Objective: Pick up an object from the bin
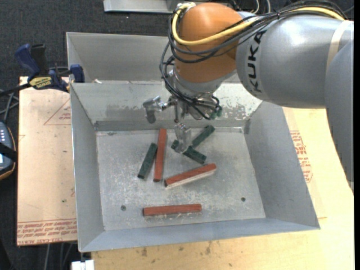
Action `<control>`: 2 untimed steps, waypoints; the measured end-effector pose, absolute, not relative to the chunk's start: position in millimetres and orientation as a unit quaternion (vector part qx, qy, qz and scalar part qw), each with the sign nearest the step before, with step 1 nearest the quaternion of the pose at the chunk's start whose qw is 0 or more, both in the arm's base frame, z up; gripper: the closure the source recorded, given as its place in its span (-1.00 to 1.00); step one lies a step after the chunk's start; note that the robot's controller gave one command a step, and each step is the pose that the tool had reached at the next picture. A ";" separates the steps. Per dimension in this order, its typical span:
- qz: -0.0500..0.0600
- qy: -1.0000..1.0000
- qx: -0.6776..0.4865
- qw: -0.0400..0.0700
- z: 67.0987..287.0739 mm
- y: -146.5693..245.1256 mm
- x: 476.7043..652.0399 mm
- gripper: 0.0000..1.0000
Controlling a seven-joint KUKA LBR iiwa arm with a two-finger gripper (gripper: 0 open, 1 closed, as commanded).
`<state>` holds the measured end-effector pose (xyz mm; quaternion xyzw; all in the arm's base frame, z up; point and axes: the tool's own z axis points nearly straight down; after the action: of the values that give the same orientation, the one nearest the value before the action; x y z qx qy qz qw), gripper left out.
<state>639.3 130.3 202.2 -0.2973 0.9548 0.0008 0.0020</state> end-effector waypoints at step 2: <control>0.001 0.949 -0.316 -0.001 155.4 121.3 644.2 -1.00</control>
Offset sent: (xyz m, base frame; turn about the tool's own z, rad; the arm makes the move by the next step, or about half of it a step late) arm 0.0130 -0.0187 -0.0262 -0.0685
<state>644.2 121.3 155.4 -0.3164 0.9486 0.0014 -0.0010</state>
